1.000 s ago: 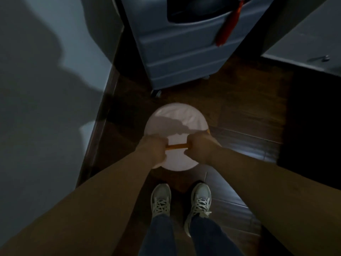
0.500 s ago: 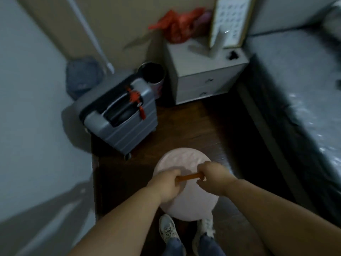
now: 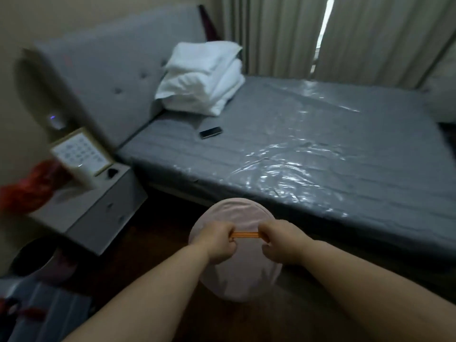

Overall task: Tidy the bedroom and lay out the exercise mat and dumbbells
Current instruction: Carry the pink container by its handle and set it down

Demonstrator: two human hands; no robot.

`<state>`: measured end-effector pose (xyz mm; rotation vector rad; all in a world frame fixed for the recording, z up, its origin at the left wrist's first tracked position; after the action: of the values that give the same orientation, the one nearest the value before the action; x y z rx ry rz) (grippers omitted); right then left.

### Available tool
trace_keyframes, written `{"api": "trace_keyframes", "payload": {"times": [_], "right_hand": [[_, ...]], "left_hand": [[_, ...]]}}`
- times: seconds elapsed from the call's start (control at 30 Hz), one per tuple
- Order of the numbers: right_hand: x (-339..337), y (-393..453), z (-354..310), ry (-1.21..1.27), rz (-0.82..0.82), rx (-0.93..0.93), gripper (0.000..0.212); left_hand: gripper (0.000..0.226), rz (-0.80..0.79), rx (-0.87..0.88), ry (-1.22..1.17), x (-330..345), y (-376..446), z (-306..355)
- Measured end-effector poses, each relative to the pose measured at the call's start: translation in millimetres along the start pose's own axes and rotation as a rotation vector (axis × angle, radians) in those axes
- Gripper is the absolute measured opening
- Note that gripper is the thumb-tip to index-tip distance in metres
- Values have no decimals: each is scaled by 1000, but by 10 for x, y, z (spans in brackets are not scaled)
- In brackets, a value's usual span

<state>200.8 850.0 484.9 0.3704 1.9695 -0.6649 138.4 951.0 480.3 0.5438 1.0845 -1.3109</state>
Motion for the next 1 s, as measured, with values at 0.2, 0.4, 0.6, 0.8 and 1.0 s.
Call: {"api": "trace_keyframes", "payload": {"times": [0.2,0.4,0.6,0.8,1.0], "right_hand": [[-818,-1511,2259,161,220,231,30],[-1473,-2686,4091,45,311,400,11],[-1848,-3724,5951,10,249,727,23],[-2184,-4558,7516,137,243,954,23],[-2668,-4742,9015,170,291,922,24]], "left_hand": [[26,-35,327,178,480,947,2677],[21,-117,516,195,1234,1564,4810],[10,-316,752,185,2278,2161,6770],[11,-471,922,256,2988,2775,8520],[27,-443,942,319,3355,3772,9850]]}}
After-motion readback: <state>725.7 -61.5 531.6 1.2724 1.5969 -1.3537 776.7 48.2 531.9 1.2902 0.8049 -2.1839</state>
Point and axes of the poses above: each hand's wrist, its own y-axis towards the middle knuckle, its own x-axis out of the palm, z = x × y, the point moved 10 cm from there along y, towards the middle knuckle, and after that the axes turned 5 degrees about x, right-handed, at the moved point
